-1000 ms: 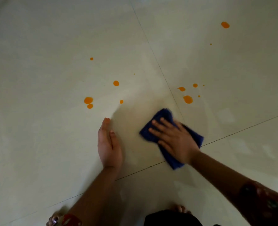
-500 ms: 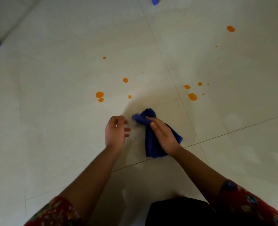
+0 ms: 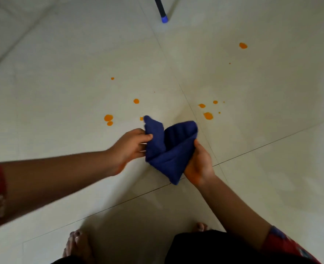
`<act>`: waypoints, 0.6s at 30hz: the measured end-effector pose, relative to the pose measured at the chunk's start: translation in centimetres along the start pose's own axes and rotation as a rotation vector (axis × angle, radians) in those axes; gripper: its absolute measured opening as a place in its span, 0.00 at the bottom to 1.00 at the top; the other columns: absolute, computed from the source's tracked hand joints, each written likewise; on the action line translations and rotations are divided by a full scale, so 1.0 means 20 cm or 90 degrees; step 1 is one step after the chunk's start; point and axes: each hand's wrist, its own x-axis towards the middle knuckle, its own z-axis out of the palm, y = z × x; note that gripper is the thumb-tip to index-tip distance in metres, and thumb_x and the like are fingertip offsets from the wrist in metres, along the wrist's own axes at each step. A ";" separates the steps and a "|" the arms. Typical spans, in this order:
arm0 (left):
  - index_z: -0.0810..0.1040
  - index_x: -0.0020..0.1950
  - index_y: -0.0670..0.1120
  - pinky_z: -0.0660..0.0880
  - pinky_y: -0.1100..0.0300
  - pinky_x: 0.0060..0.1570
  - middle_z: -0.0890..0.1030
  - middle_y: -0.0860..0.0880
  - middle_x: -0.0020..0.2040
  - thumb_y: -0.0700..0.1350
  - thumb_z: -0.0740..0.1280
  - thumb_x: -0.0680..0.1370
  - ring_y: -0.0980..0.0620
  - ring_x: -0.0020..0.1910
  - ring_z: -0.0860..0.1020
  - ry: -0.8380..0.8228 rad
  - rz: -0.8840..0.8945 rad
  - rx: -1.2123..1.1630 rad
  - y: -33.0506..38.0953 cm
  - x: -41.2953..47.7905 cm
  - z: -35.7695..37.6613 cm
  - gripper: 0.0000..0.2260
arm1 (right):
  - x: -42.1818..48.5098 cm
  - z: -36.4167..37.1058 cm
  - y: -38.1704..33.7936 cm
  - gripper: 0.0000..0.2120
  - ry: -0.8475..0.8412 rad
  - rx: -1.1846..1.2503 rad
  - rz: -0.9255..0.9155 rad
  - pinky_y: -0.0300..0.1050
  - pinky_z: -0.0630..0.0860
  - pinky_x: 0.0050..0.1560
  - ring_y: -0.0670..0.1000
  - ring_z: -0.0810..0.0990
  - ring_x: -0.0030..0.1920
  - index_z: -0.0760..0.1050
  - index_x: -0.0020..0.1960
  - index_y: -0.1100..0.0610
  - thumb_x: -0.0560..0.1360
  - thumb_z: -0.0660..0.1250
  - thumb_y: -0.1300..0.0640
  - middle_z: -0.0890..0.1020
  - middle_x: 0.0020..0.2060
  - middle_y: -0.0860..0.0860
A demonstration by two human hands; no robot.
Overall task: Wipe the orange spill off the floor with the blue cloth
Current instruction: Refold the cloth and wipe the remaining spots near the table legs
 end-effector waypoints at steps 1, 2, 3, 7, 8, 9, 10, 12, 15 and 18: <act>0.76 0.56 0.46 0.79 0.60 0.51 0.83 0.47 0.51 0.40 0.59 0.81 0.51 0.47 0.83 -0.008 -0.003 -0.012 0.02 -0.03 -0.05 0.08 | -0.01 -0.02 -0.04 0.17 0.010 0.033 0.015 0.54 0.70 0.64 0.56 0.76 0.62 0.71 0.62 0.55 0.83 0.51 0.47 0.77 0.62 0.55; 0.76 0.59 0.47 0.78 0.57 0.56 0.83 0.47 0.54 0.40 0.59 0.81 0.51 0.50 0.83 -0.008 -0.004 -0.024 0.04 -0.05 -0.10 0.10 | -0.02 -0.03 -0.08 0.16 0.015 0.046 0.020 0.56 0.72 0.61 0.57 0.77 0.60 0.71 0.62 0.54 0.83 0.51 0.47 0.79 0.58 0.55; 0.76 0.60 0.47 0.76 0.54 0.59 0.83 0.47 0.55 0.40 0.59 0.81 0.50 0.51 0.83 -0.003 0.000 -0.034 0.06 -0.08 -0.15 0.11 | -0.05 -0.04 -0.12 0.17 0.017 0.049 0.033 0.58 0.74 0.58 0.57 0.78 0.58 0.71 0.62 0.53 0.83 0.51 0.45 0.80 0.56 0.54; 0.75 0.62 0.44 0.78 0.51 0.59 0.82 0.44 0.58 0.43 0.63 0.71 0.47 0.52 0.82 -0.023 0.032 -0.139 0.09 -0.16 -0.23 0.19 | -0.10 -0.06 -0.20 0.18 -0.030 0.007 0.058 0.56 0.78 0.56 0.56 0.82 0.56 0.71 0.68 0.49 0.79 0.63 0.50 0.80 0.62 0.52; 0.75 0.62 0.45 0.79 0.52 0.57 0.82 0.45 0.58 0.43 0.62 0.69 0.47 0.52 0.82 -0.033 0.035 -0.164 0.08 -0.17 -0.24 0.21 | -0.09 -0.07 -0.20 0.19 -0.036 -0.001 0.037 0.53 0.78 0.56 0.54 0.82 0.55 0.72 0.67 0.50 0.77 0.65 0.56 0.80 0.62 0.51; 0.76 0.62 0.45 0.79 0.52 0.57 0.82 0.46 0.59 0.43 0.62 0.69 0.48 0.52 0.82 -0.038 0.039 -0.187 0.05 -0.18 -0.24 0.21 | -0.09 -0.06 -0.21 0.19 -0.044 -0.001 0.007 0.52 0.78 0.56 0.53 0.81 0.55 0.73 0.66 0.51 0.76 0.64 0.61 0.79 0.62 0.51; 0.77 0.61 0.47 0.79 0.52 0.57 0.82 0.46 0.59 0.42 0.62 0.69 0.48 0.53 0.82 -0.039 0.043 -0.217 0.02 -0.19 -0.23 0.20 | -0.09 -0.06 -0.22 0.19 -0.057 0.008 -0.034 0.51 0.77 0.57 0.53 0.80 0.56 0.74 0.64 0.52 0.75 0.61 0.64 0.79 0.61 0.51; 0.78 0.58 0.48 0.78 0.49 0.59 0.82 0.47 0.59 0.41 0.61 0.73 0.48 0.54 0.82 -0.024 0.059 -0.282 -0.04 -0.18 -0.20 0.15 | -0.11 -0.05 -0.24 0.20 -0.097 0.047 -0.107 0.53 0.75 0.60 0.53 0.80 0.57 0.75 0.62 0.51 0.75 0.56 0.66 0.81 0.58 0.51; 0.74 0.66 0.42 0.76 0.50 0.61 0.80 0.43 0.62 0.40 0.56 0.81 0.45 0.58 0.81 0.025 0.046 -0.341 -0.08 -0.14 -0.17 0.15 | -0.13 -0.15 -0.26 0.17 -0.114 -0.116 -0.130 0.55 0.75 0.61 0.53 0.80 0.58 0.77 0.58 0.52 0.72 0.58 0.59 0.83 0.56 0.50; 0.70 0.70 0.40 0.74 0.48 0.64 0.78 0.41 0.65 0.42 0.55 0.83 0.43 0.62 0.79 0.051 0.019 -0.357 -0.11 -0.12 -0.14 0.17 | -0.14 -0.28 -0.28 0.12 -0.161 -0.701 -0.089 0.48 0.74 0.58 0.46 0.81 0.52 0.81 0.51 0.53 0.69 0.65 0.53 0.84 0.48 0.47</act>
